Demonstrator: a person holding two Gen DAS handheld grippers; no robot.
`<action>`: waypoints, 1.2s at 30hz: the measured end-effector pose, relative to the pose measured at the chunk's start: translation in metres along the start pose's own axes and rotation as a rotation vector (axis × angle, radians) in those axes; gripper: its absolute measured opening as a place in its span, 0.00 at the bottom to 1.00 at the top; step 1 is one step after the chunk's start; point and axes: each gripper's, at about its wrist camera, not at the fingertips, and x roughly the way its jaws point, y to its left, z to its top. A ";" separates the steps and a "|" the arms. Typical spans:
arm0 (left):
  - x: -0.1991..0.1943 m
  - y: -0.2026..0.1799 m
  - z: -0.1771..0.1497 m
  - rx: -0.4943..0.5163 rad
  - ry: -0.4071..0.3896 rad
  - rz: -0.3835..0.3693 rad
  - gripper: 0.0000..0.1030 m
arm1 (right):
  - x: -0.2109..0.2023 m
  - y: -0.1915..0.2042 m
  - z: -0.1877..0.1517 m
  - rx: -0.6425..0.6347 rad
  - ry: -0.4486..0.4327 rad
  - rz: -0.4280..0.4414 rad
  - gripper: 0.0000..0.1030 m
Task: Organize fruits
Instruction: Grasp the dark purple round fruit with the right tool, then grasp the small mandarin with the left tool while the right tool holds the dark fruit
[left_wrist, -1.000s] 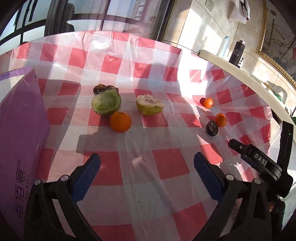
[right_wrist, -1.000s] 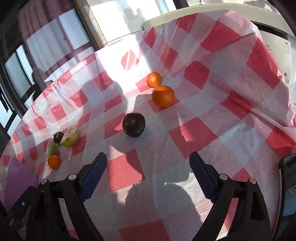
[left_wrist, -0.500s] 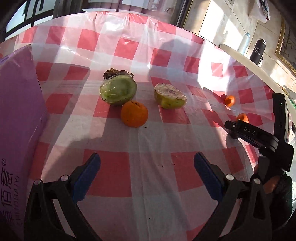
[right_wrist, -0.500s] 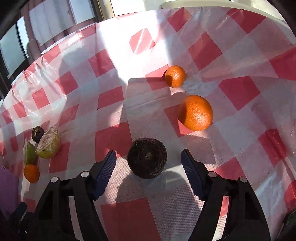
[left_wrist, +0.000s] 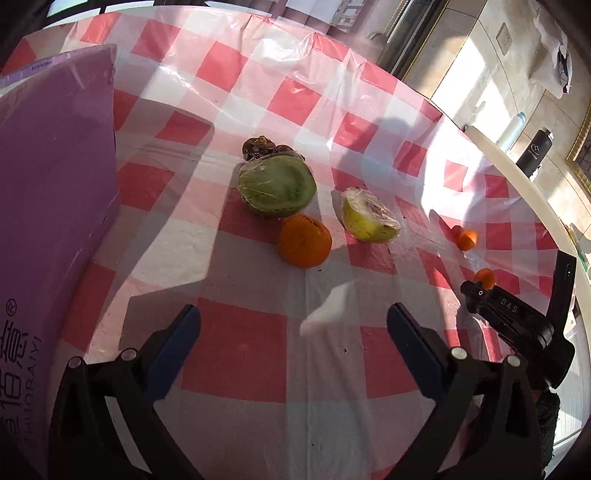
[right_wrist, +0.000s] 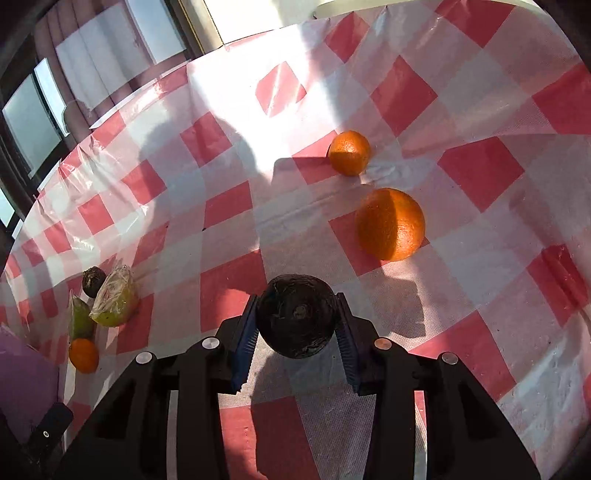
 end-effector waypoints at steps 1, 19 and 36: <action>0.004 -0.002 0.004 0.011 -0.005 0.012 0.97 | -0.001 -0.005 0.000 0.027 -0.003 0.033 0.38; 0.013 -0.014 0.021 0.101 -0.073 0.101 0.35 | -0.001 -0.009 0.000 0.044 0.001 0.111 0.39; -0.024 0.002 -0.001 0.028 -0.152 0.057 0.35 | -0.031 -0.014 -0.006 0.069 -0.123 0.153 0.38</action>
